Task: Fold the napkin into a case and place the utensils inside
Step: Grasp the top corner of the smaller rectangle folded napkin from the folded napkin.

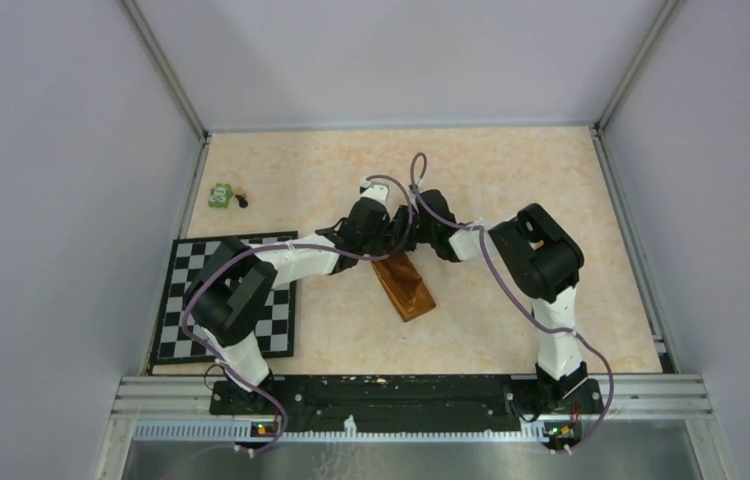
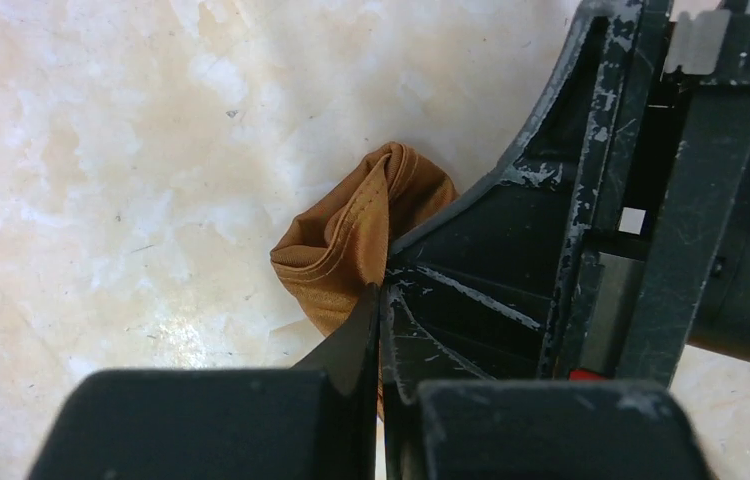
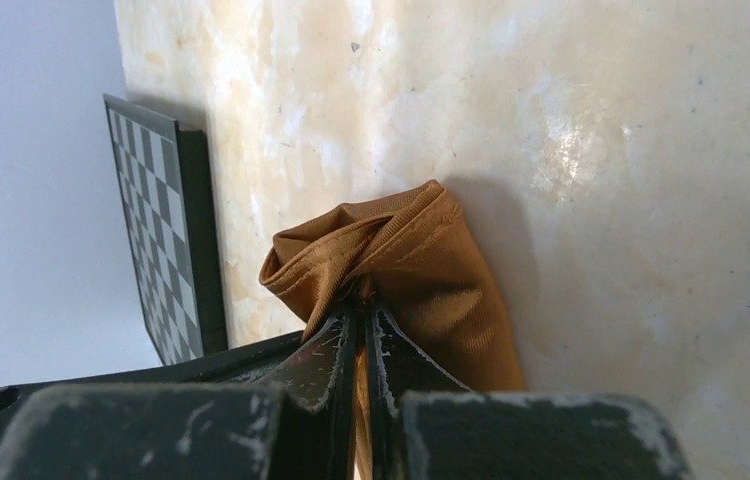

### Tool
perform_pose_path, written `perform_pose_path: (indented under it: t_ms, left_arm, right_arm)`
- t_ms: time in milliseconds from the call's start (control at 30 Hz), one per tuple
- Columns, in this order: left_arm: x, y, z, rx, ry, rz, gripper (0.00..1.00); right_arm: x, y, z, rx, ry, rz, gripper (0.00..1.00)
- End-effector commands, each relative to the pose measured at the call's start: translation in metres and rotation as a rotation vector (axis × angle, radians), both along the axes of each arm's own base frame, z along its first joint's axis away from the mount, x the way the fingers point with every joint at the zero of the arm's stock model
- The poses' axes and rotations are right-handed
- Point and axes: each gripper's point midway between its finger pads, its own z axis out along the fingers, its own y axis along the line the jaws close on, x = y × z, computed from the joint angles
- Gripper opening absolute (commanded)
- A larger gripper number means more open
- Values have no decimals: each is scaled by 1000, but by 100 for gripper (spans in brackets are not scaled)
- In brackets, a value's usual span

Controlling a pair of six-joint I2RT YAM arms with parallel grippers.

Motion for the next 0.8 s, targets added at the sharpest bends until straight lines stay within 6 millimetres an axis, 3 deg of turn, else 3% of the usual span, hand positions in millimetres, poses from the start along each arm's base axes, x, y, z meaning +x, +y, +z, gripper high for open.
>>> perform_pose_path:
  t_ms: [0, 133, 300, 467, 600, 767]
  left_arm:
    - [1, -5, 18, -90, -17, 20, 0]
    - [2, 12, 15, -113, -6, 67, 0]
    - [3, 12, 17, -120, -11, 64, 0]
    - [1, 13, 16, -114, -8, 63, 0]
    - [1, 13, 18, -119, -11, 61, 0]
    - [1, 9, 22, -139, -17, 45, 0]
  right_arm:
    - [12, 13, 43, 134, -105, 4, 0]
    - [1, 2, 50, 188, -96, 12, 2]
    - [-7, -1, 46, 178, -99, 45, 24]
    - [-11, -10, 54, 166, -126, 48, 33]
    - [-7, -13, 53, 135, -136, 49, 32]
    - [-2, -6, 40, 120, -109, 59, 12]
